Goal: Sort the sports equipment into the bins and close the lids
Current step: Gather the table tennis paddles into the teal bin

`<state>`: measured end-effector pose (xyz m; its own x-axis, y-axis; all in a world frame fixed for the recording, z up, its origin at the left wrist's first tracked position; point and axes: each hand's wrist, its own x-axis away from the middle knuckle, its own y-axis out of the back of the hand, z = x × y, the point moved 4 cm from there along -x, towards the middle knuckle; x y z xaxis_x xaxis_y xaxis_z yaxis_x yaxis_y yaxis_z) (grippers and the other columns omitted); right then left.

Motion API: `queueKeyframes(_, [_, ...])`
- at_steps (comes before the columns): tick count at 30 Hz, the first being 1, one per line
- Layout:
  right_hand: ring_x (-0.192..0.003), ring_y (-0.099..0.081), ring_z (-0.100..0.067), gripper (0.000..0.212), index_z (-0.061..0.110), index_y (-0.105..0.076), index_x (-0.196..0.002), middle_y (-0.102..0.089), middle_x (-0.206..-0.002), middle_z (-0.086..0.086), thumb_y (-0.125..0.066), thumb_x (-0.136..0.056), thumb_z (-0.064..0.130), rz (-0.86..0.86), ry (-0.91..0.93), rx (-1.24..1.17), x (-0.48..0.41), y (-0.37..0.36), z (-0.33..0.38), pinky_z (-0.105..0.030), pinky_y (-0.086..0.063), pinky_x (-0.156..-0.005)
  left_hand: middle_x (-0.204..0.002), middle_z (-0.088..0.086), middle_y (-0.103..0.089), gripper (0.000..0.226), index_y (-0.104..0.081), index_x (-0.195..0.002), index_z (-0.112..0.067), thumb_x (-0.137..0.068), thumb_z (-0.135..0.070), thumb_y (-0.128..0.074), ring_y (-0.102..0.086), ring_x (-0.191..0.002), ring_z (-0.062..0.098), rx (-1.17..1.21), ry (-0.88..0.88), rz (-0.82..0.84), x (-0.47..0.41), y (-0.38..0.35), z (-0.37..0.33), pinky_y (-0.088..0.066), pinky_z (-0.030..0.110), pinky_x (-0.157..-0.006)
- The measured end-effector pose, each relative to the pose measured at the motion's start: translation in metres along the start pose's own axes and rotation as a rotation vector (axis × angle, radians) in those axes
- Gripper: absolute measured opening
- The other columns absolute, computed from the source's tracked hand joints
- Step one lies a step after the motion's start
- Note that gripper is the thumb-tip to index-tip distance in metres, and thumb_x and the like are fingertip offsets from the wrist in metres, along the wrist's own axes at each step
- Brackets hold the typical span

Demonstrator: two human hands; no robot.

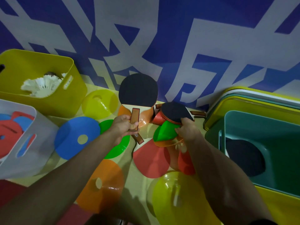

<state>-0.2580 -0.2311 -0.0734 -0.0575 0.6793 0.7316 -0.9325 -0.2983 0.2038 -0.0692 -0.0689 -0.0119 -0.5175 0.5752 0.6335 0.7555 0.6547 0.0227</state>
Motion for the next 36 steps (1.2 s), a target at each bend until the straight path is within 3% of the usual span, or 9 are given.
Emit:
queueKeyframes(4, [-0.082,-0.056,-0.015,0.055,0.013,-0.032,-0.144,-0.042,-0.145,-0.011,-0.044,-0.091,0.020,0.094,-0.028,-0.193,-0.011,-0.001,0.005,-0.031,-0.052,-0.062,-0.104,0.023,-0.064,0.035,-0.049,-0.116,0.000,-0.084,0.007,-0.062,-0.066,-0.072,0.024,-0.013,0.000,-0.006,0.002,0.008,0.005,-0.057,0.022,-0.053])
queueKeyframes(7, [-0.088,-0.061,-0.018,0.056,0.010,-0.030,-0.145,-0.044,-0.143,-0.014,-0.046,-0.091,0.015,0.129,0.021,-0.255,-0.007,0.001,0.008,-0.027,-0.057,-0.054,-0.102,0.023,-0.065,0.039,-0.050,-0.119,0.002,-0.083,0.006,-0.063,-0.067,-0.073,0.024,-0.034,-0.019,-0.001,0.001,0.016,0.007,-0.058,0.022,-0.054])
queueKeyframes(11, [-0.096,-0.063,-0.027,0.050,0.003,-0.031,-0.142,-0.046,-0.138,-0.019,-0.046,-0.095,0.007,0.176,0.077,-0.328,0.015,-0.008,0.033,-0.033,-0.061,-0.064,-0.102,0.019,-0.066,0.040,-0.051,-0.120,0.000,-0.083,0.004,-0.065,-0.067,-0.077,0.022,-0.050,-0.057,-0.026,0.003,0.025,0.002,-0.057,0.023,-0.057])
queueKeyframes(15, [-0.095,-0.067,-0.033,0.030,0.009,-0.051,-0.115,-0.063,-0.114,-0.015,-0.061,-0.088,0.002,0.058,-0.026,-0.214,0.027,-0.003,0.051,-0.043,-0.060,-0.076,-0.092,0.013,-0.067,0.034,-0.052,-0.116,-0.001,-0.084,0.003,-0.064,-0.066,-0.076,0.021,-0.017,-0.100,-0.034,0.008,0.028,-0.005,-0.056,0.021,-0.056])
queueKeyframes(22, [-0.079,-0.071,-0.027,0.013,0.008,-0.055,-0.099,-0.068,-0.091,-0.015,-0.062,-0.089,0.004,0.062,0.027,-0.080,0.069,0.016,0.062,-0.040,-0.061,-0.069,-0.090,0.014,-0.065,0.031,-0.053,-0.111,-0.005,-0.084,0.004,-0.064,-0.065,-0.080,0.026,0.050,-0.178,-0.104,0.024,0.021,-0.020,-0.054,0.028,-0.064])
queueKeyframes(29, [-0.088,-0.071,-0.033,0.013,0.002,-0.063,-0.096,-0.070,-0.099,-0.022,-0.065,-0.088,0.011,0.020,0.264,0.159,0.089,0.059,0.078,-0.047,-0.058,-0.083,-0.103,0.018,-0.065,0.037,-0.052,-0.119,0.001,-0.084,0.003,-0.065,-0.064,-0.077,0.022,0.072,-0.257,-0.134,0.039,-0.005,-0.034,-0.057,0.021,-0.055])
queueKeyframes(32, [-0.072,-0.067,-0.028,0.013,0.000,-0.063,-0.100,-0.068,-0.091,-0.020,-0.058,-0.092,0.009,0.056,0.364,0.187,0.103,0.085,0.082,-0.047,-0.059,-0.078,-0.090,0.014,-0.063,0.031,-0.053,-0.113,-0.002,-0.085,0.005,-0.062,-0.060,-0.068,0.016,0.075,-0.290,-0.097,0.049,-0.026,-0.037,-0.055,0.016,-0.050])
queueKeyframes(34, [-0.065,-0.061,-0.023,0.015,0.002,-0.062,-0.104,-0.062,-0.085,-0.016,-0.051,-0.095,0.006,0.092,0.432,0.236,0.113,0.101,0.086,-0.039,-0.059,-0.062,-0.083,0.011,-0.064,0.027,-0.055,-0.110,-0.002,-0.085,0.005,-0.062,-0.061,-0.065,0.015,0.058,-0.315,-0.080,0.057,-0.039,-0.037,-0.055,0.018,-0.052])
queueKeyframes(36, [-0.066,-0.058,-0.020,0.023,0.016,-0.060,-0.110,-0.061,-0.086,-0.011,-0.044,-0.097,0.005,0.092,0.488,0.285,0.123,0.122,0.090,-0.032,-0.054,-0.054,-0.086,0.012,-0.067,0.026,-0.057,-0.108,-0.003,-0.084,0.005,-0.063,-0.063,-0.067,0.016,0.028,-0.335,-0.064,0.061,-0.053,-0.035,-0.057,0.025,-0.060])
